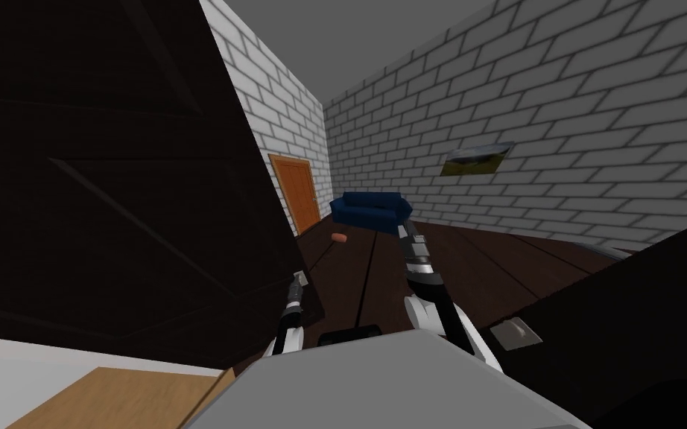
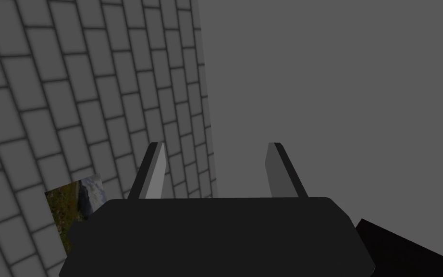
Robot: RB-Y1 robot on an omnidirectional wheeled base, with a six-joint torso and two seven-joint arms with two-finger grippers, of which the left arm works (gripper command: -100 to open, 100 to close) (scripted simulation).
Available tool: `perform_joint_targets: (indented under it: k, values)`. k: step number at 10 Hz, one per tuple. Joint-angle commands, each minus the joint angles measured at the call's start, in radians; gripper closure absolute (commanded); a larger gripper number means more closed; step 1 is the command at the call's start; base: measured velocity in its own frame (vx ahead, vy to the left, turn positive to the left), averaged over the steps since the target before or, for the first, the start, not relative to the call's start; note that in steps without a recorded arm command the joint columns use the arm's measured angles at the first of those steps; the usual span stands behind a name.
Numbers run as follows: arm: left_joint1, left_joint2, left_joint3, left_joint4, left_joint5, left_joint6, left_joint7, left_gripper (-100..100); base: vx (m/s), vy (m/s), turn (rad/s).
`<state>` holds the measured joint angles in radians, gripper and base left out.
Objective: Push the door open
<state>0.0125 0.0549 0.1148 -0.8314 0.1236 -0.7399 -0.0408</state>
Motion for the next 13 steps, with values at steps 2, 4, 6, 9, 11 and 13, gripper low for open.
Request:
perform_joint_targets:
  k: [2, 4, 6, 9, 11, 13]
  values:
    - [0.000, 0.011, 0.025, 0.001, 0.013, -0.001, -0.008, 100, 0.193, -0.054, 0.058]
    - [0.001, 0.015, 0.045, 0.003, 0.024, -0.002, -0.014, 100, 0.224, -0.003, 0.045]
    - [0.001, 0.017, 0.074, 0.004, 0.039, -0.004, -0.023, 100, 0.212, -0.048, 0.060]
    - [0.002, 0.013, 0.111, 0.006, 0.059, -0.006, -0.035, 100, 0.231, -0.053, 0.077]
    - [0.002, 0.007, 0.130, 0.007, 0.068, -0.007, -0.040, 100, 0.203, -0.036, 0.058]
    - [0.001, 0.015, 0.140, 0.016, 0.075, -0.008, -0.043, 100, 0.133, -0.018, 0.035]
